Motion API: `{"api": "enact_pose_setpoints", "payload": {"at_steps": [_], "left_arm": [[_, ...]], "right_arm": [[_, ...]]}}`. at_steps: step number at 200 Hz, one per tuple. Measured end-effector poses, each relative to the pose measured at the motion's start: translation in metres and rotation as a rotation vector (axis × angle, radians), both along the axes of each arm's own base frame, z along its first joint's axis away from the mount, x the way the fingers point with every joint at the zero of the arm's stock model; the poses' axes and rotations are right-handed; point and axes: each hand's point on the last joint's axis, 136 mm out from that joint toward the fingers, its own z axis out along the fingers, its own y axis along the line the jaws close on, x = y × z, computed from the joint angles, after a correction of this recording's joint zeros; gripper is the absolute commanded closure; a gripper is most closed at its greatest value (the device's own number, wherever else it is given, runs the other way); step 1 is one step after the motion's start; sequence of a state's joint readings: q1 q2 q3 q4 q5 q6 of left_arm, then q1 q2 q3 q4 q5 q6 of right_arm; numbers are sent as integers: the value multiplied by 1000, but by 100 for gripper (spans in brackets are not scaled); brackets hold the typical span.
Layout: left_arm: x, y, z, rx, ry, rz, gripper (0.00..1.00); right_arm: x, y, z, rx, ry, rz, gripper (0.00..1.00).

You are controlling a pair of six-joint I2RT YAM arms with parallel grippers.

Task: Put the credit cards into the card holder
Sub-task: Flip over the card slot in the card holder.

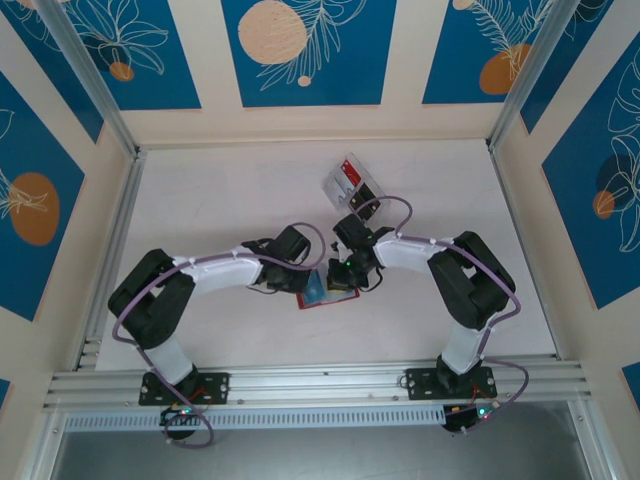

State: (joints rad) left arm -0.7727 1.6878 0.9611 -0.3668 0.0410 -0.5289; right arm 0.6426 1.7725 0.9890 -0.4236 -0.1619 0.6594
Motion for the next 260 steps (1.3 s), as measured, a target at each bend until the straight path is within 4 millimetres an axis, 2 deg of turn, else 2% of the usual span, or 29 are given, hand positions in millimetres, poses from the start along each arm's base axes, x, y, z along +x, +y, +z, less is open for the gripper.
{"api": "enact_pose_setpoints", "payload": {"at_steps": [33,56,78,102,167,212,260], "left_arm": [[3,0,22,-12,-33,-4,100],[8,-14,40,-69,-55,-18,100],[7,-27,47,-105,-52,-40,100],[5,-37,38,-111,-29,-53,100],[-1,-32,-7,-48,50,-28,100],[1,-33,-7,-57,28,-16,100],[1,-33,-6,-72,16,1,100]], "right_arm": [[1,-1,0,5,2,-11,94],[1,-1,-1,8,3,-15,94],[1,-1,-1,9,5,-18,94],[2,-2,-1,12,2,-22,94],[2,-8,1,20,-6,-43,94],[0,-11,6,47,-16,-61,92],[0,12,12,139,-17,-41,92]]}}
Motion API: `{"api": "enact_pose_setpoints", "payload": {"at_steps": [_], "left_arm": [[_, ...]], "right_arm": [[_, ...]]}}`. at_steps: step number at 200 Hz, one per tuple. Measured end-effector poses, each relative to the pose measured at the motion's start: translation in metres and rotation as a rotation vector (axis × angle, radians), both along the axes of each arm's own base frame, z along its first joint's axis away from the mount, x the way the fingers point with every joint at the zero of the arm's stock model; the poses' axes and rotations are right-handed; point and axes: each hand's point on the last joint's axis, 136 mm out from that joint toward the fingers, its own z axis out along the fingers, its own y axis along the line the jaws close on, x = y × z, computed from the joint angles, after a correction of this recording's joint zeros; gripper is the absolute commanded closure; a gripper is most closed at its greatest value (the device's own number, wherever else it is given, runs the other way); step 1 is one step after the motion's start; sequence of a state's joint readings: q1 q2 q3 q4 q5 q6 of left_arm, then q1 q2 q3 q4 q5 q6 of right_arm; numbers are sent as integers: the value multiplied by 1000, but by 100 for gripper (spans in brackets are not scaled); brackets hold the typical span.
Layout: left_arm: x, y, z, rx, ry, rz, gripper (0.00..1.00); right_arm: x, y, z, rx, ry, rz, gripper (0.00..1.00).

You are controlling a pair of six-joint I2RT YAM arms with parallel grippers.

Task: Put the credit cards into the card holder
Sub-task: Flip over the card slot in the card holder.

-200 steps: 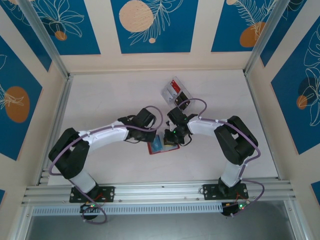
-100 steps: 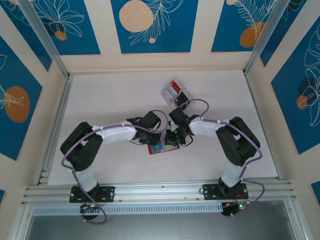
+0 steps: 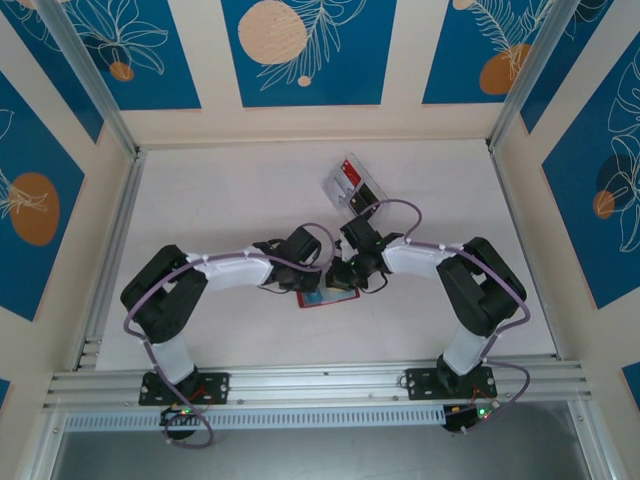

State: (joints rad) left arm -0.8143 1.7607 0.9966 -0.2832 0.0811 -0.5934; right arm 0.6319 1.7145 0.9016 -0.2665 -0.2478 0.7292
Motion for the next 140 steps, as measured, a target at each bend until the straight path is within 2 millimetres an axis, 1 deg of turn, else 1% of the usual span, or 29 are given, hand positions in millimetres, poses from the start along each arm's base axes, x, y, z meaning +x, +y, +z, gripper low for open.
{"api": "enact_pose_setpoints", "payload": {"at_steps": [29,48,70,83,93,107,123,140], "left_arm": [[-1,2,2,3,2,10,100],[-4,11,5,27,7,35,100],[-9,23,16,40,0,66,89],[-10,27,25,33,-9,84,86],[-10,30,30,27,-12,99,86],[-8,33,35,17,-15,118,89],[-6,37,34,19,-7,135,91],[-4,44,31,22,7,154,92]], "right_arm": [[-5,9,-9,15,31,17,92],[-7,13,-12,25,45,21,92],[-5,15,-10,32,43,17,92],[-4,15,-9,34,41,17,91],[-4,16,-8,35,40,18,91],[-4,18,-6,35,38,22,89],[-4,23,-2,39,31,34,88],[-3,33,2,44,19,60,86]]}}
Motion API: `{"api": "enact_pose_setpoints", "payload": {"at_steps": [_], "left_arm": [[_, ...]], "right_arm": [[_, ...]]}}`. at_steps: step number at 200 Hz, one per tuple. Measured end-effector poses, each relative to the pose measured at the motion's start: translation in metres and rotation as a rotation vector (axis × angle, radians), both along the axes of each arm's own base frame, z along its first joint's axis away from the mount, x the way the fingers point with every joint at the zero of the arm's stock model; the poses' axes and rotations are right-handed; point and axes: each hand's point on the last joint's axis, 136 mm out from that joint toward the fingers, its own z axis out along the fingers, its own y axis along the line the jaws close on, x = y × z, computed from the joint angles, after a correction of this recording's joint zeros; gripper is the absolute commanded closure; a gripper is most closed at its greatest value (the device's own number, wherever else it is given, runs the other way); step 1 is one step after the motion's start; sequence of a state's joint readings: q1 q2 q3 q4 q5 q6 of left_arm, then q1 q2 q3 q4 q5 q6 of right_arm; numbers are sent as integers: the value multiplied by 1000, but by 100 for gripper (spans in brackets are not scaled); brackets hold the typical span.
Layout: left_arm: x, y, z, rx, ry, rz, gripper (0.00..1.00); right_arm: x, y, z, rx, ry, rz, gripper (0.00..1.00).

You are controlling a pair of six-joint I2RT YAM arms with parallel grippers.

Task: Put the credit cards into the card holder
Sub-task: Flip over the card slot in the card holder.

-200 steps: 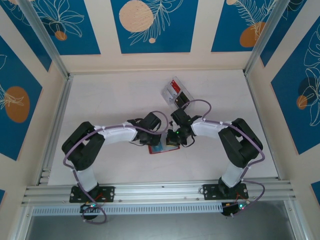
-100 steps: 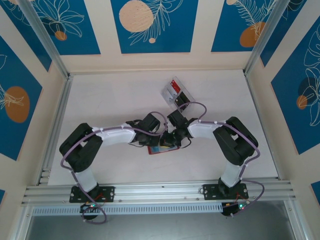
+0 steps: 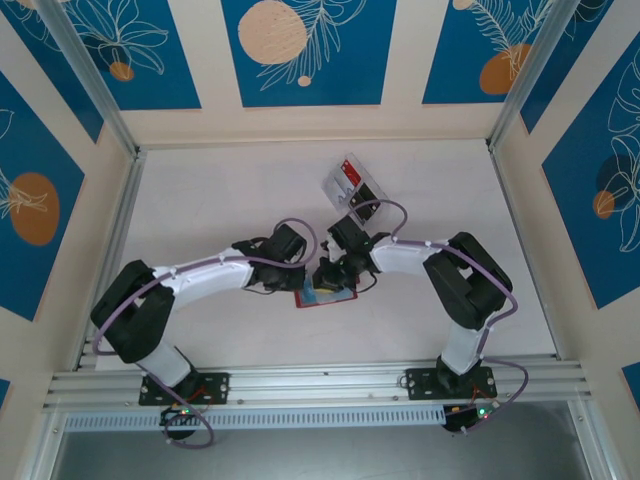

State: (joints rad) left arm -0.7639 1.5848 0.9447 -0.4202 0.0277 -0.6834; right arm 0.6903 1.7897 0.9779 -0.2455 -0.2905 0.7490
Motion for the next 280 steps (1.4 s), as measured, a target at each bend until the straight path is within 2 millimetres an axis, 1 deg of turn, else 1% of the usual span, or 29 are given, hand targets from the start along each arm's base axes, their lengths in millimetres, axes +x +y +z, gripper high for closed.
{"api": "enact_pose_setpoints", "payload": {"at_steps": [22,45,58,76,92,107,119,129,135,144,158,177,206,220,235,247,265,280], "left_arm": [[2,10,-5,2,22,29,92],[4,22,-10,2,43,71,92],[5,28,-11,0,51,89,92],[5,32,-12,-4,56,100,92],[5,33,-13,-9,61,102,92],[5,33,-14,-16,64,102,93],[4,34,-14,-17,66,103,93],[4,34,-15,-19,67,104,93],[5,34,-15,-20,66,104,93],[5,34,-15,-21,67,105,94],[5,34,-14,-22,65,103,94],[5,32,-10,-35,59,87,93],[7,25,-2,-61,48,57,93],[10,19,3,-73,37,40,93],[13,13,10,-85,23,26,93],[16,10,13,-92,16,20,94],[18,6,14,-97,17,14,93],[17,2,13,-98,23,4,93]], "right_arm": [[-1,14,7,16,-16,37,85],[-3,34,15,67,-7,90,85],[-5,40,20,89,-8,115,82],[-6,44,35,111,-29,146,75],[-6,40,52,116,-60,160,71],[-3,29,70,111,-98,153,67],[2,18,87,116,-138,135,68],[9,7,100,114,-174,109,71],[15,0,105,108,-192,90,72],[20,-8,106,91,-208,71,74],[28,-20,97,44,-209,42,77],[27,-25,71,-16,-158,39,80],[15,-16,27,-83,-68,84,80],[6,-9,9,-106,-35,114,81],[1,-1,-6,-121,-7,137,82],[-1,6,-13,-117,8,152,83],[3,13,-10,-88,-2,155,83],[7,13,-6,-72,-12,143,81]]}}
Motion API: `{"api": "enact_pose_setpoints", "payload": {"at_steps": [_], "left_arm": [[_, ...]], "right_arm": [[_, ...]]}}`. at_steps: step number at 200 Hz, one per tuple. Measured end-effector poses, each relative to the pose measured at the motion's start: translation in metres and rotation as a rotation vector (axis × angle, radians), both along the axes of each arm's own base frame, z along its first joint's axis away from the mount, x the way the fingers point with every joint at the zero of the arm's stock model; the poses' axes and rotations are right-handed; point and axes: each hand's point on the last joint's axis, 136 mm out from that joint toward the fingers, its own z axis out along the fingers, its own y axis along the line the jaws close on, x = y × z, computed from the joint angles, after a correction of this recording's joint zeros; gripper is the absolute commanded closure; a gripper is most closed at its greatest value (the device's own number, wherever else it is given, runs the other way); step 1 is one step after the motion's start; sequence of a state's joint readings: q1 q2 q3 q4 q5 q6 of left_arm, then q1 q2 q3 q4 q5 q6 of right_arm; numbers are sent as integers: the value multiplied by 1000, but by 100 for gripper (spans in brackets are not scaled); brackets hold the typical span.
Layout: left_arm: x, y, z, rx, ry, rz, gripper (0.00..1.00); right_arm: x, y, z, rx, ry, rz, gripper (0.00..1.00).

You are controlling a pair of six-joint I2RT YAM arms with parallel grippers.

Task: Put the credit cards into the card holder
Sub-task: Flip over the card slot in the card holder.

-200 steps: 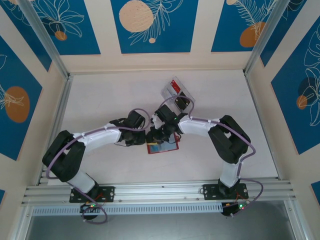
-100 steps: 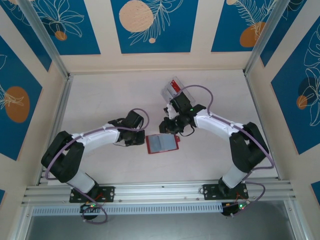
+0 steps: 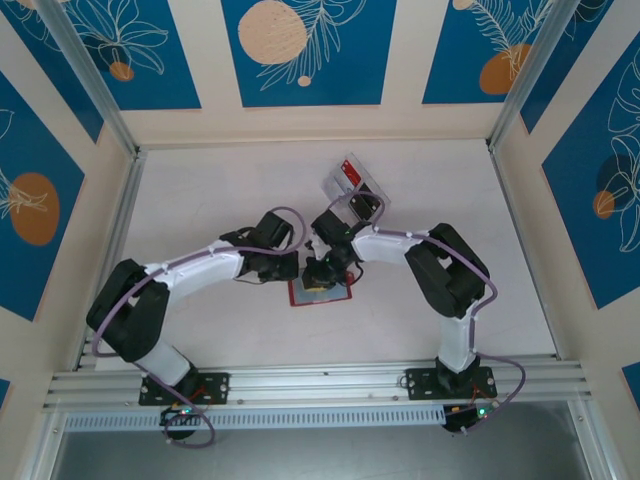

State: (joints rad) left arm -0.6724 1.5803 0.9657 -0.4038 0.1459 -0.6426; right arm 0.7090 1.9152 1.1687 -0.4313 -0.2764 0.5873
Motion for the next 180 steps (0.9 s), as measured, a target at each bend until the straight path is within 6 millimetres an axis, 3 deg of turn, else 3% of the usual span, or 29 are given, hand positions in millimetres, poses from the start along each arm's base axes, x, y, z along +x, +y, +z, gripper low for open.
{"api": "enact_pose_setpoints", "payload": {"at_steps": [32,63,110,147,180], "left_arm": [[-2,-10,-5,8,10,-45,93],[-6,-22,-14,24,22,-85,94],[-10,-12,-32,82,35,-82,95],[-16,-5,-42,99,52,-81,95],[-15,-7,-43,87,38,-80,95]], "right_arm": [[18,-17,28,31,-51,-56,76],[49,-49,61,31,-145,-143,68],[103,-98,89,-95,-280,-247,52],[158,-102,121,-155,-430,-270,48],[205,-96,116,-225,-506,-253,48]]}}
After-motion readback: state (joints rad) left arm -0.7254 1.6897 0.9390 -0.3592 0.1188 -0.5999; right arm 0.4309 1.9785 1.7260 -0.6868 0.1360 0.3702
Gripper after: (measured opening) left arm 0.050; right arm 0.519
